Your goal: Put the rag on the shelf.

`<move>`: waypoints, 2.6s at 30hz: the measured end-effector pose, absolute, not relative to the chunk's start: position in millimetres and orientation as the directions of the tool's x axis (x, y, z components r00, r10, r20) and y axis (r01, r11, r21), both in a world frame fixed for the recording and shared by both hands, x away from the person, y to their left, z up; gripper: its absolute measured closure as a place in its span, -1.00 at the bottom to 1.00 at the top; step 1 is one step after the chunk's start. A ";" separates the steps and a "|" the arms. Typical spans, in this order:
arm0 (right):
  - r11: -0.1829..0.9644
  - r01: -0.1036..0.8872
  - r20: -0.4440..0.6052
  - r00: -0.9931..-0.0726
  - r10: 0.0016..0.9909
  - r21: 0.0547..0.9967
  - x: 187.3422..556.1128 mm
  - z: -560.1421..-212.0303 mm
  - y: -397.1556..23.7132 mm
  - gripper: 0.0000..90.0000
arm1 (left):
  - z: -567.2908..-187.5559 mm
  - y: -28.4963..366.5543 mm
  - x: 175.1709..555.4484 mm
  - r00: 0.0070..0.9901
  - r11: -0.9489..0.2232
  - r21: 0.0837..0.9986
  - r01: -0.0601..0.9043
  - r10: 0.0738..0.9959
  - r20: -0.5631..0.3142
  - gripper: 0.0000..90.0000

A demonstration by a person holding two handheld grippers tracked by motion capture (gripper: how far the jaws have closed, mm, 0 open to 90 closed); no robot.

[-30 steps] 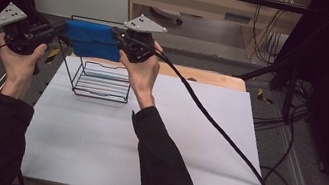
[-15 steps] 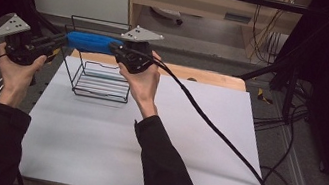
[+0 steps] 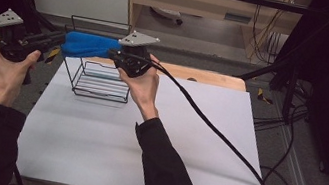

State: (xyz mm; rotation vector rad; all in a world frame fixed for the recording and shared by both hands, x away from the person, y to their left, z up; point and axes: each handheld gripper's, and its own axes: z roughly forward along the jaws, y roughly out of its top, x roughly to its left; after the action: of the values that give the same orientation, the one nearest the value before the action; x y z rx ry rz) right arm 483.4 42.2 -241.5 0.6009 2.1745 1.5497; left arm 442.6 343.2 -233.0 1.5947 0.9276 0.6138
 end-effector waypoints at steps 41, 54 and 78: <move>0.297 0.194 -0.001 -0.835 0.551 0.935 491.1 -264.6 26.6 0.62 | -279.7 329.6 459.9 0.554 -0.159 0.927 0.340 0.830 -0.061 0.79; 0.269 0.233 0.035 -0.811 0.584 0.935 470.5 -246.0 -21.0 -0.19 | -286.8 326.7 438.3 0.553 -0.194 0.912 0.362 0.832 -0.043 0.01; 0.199 0.372 0.128 -0.693 0.710 0.907 428.8 -307.4 -169.8 -0.85 | -364.5 281.6 407.9 0.608 -0.267 0.867 0.420 0.792 -0.050 -0.69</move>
State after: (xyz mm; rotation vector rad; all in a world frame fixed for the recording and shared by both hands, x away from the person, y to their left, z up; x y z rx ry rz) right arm 428.8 -169.8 -307.4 1.0190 2.1611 1.4911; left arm 407.9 281.6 -364.5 1.8948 0.9689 0.4985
